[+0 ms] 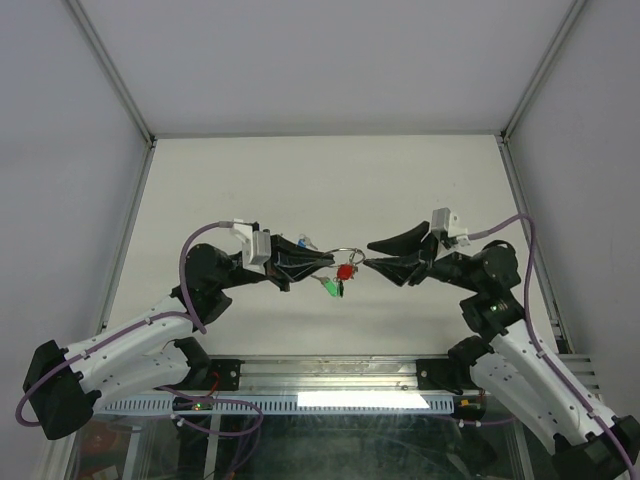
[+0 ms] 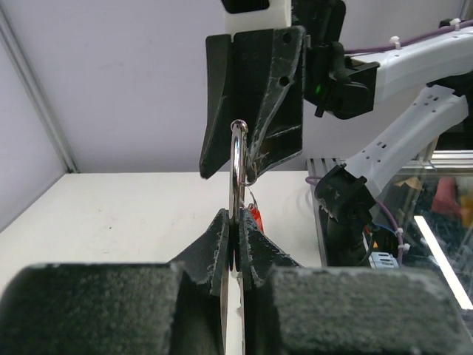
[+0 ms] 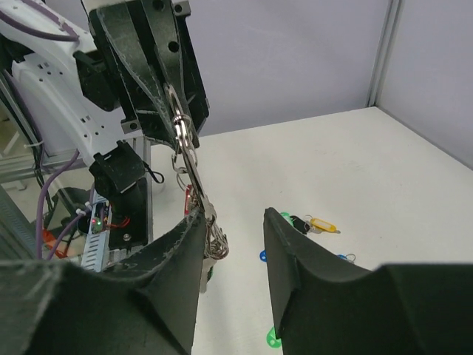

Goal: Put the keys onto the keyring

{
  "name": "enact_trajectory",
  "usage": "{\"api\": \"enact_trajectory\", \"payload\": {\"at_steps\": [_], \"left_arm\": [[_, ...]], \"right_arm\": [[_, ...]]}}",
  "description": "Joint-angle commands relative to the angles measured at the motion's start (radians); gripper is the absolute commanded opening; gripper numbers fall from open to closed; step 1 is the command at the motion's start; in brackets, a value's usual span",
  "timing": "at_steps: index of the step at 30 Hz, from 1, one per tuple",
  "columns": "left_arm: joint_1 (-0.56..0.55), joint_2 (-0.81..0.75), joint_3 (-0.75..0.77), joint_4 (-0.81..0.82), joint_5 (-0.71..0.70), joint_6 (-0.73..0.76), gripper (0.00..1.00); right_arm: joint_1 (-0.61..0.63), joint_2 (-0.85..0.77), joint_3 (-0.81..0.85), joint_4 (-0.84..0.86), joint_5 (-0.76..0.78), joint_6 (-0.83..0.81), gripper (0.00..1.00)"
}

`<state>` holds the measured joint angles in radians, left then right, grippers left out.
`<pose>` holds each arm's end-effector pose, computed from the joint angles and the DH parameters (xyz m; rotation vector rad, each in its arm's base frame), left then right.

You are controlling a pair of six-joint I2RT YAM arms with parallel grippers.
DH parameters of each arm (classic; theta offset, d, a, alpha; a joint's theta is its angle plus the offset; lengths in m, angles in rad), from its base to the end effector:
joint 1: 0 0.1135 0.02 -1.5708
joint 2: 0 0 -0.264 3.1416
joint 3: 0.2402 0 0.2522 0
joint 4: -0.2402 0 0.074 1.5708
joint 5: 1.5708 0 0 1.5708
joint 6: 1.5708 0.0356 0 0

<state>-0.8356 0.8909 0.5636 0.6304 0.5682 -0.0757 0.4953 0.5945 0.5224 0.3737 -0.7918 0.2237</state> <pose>0.1230 -0.1645 0.3279 0.9665 1.0208 -1.1247 0.1151 0.0910 0.3330 -0.8795 1.1518 1.0953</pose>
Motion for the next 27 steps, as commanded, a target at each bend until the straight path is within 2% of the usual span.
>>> {"api": "enact_trajectory", "payload": {"at_steps": [1, 9, 15, 18, 21, 22, 24, 26, 27], "left_arm": [[0.013, -0.008, 0.010, 0.098, 0.048, -0.023, 0.00], [0.013, -0.004, 0.012, 0.093, 0.060, -0.027, 0.00], [0.013, -0.001, 0.011, 0.088, 0.056, -0.031, 0.00], [0.013, 0.002, 0.011, 0.088, 0.056, -0.033, 0.00], [0.012, 0.003, 0.006, 0.083, 0.048, -0.035, 0.00], [0.013, 0.000, 0.004, 0.078, 0.037, -0.035, 0.00], [0.013, -0.008, 0.002, 0.060, 0.010, -0.034, 0.00], [0.015, -0.028, 0.003, 0.019, -0.033, -0.024, 0.02], [0.015, -0.043, 0.006, -0.012, -0.062, -0.015, 0.08]], "right_arm": [[0.034, 0.027, 0.049, 0.024, 0.009, -0.085, 0.38], [0.105, 0.078, 0.058, 0.046, 0.016, -0.106, 0.29], [0.137, 0.085, 0.064, 0.057, 0.006, -0.122, 0.27], [0.146, 0.086, 0.066, 0.068, -0.001, -0.126, 0.20], [0.153, 0.093, 0.079, 0.061, -0.018, -0.141, 0.03], [0.153, 0.091, 0.090, 0.035, -0.017, -0.161, 0.00], [0.155, 0.080, 0.123, -0.061, 0.013, -0.228, 0.00], [0.155, 0.075, 0.180, -0.257, 0.088, -0.324, 0.00], [0.155, 0.083, 0.224, -0.353, 0.138, -0.372, 0.00]]}}
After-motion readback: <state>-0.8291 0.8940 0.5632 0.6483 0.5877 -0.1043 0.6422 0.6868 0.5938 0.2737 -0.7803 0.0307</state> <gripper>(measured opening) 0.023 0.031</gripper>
